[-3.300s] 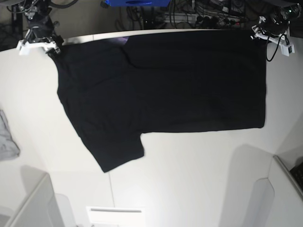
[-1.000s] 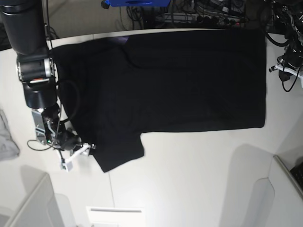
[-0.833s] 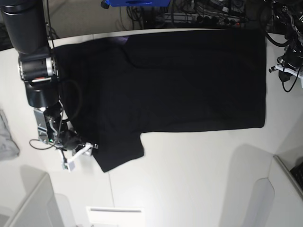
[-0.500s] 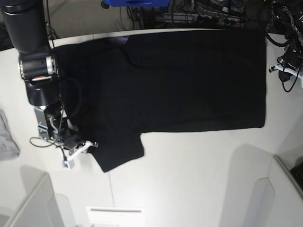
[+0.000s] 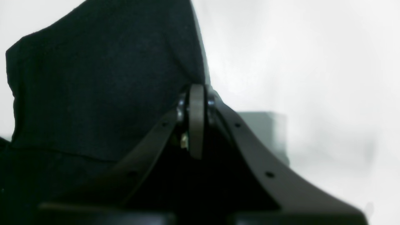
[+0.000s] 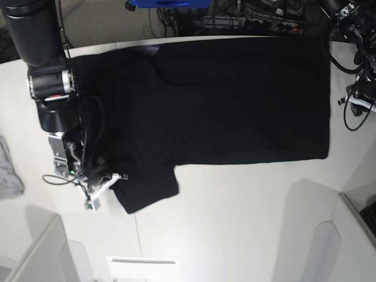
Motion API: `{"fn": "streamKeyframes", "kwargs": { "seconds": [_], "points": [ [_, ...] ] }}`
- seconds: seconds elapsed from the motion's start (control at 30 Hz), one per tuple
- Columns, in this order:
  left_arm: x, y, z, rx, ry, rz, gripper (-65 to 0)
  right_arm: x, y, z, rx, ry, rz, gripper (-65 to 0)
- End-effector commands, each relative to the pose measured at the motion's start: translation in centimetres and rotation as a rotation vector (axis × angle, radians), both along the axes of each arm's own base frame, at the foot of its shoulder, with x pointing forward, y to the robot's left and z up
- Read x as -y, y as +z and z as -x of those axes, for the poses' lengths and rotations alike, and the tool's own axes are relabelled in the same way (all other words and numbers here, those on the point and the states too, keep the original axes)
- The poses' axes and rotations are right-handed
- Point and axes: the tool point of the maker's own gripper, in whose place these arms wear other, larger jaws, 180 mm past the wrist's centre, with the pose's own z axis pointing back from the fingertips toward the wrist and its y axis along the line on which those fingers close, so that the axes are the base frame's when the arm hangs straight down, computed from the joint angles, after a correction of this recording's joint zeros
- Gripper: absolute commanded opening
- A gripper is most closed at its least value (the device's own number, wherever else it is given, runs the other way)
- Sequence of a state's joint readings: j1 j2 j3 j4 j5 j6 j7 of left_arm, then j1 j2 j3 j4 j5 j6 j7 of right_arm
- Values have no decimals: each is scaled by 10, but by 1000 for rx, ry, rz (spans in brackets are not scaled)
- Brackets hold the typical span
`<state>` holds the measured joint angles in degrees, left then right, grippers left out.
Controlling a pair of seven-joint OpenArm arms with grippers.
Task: Fold the T-shirt properly
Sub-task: 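Move the right gripper to the shirt's hem corner and grasp it, then move the left gripper to the other hem corner and grasp it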
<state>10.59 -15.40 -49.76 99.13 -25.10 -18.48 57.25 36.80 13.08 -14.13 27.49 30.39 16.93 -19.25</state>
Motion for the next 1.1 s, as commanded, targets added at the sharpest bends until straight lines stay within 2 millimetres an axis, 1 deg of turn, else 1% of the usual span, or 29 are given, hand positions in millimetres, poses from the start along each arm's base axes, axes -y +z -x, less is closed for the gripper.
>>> {"fn": "streamKeyframes", "kwargs": {
  "seconds": [0.0,0.1,0.17,0.2,0.27,0.43,0.47,0.53,0.57,0.63,0.67,0.73,0.83,1.0,1.07],
  "points": [
    [-10,16,-12,36,2,-46,-403,3,11,-9,12,1,12,-650],
    [-18,14,-26,42,33,-44,-275,3,11,-9,12,1,12,-650],
    [-23,9,-33,39,51,-23,-209,3,11,-9,12,1,12,-650],
    [-24,5,-37,41,60,-4,-181,3,11,-9,12,1,12,-650],
    [-25,-3,-45,44,74,37,-155,3,11,-9,12,1,12,-650],
    [-7,-27,-79,-28,-20,92,-158,3,12,-10,15,1,12,-650],
    [-4,-28,-86,-25,-31,99,-158,3,12,-10,15,1,12,-650],
    [-5,-28,-98,16,-27,106,-158,3,12,-10,15,1,12,-650],
    [-5,-28,-101,34,-22,109,-158,3,12,-10,15,1,12,-650],
    [-6,-36,-104,50,-13,122,-158,3,12,-10,15,1,12,-650],
    [-5,-36,-109,60,-10,131,-158,3,12,-10,15,1,12,-650],
    [5,-45,-121,50,-36,154,-158,3,12,-10,15,1,12,-650],
    [17,-57,-130,36,-64,167,-158,3,13,-11,20,3,15,-650],
    [29,-68,-137,43,-101,157,-160,3,12,-10,16,3,14,-650],
    [35,-67,-147,42,-113,170,-160,3,12,-10,17,4,13,-650]
  ]
}}
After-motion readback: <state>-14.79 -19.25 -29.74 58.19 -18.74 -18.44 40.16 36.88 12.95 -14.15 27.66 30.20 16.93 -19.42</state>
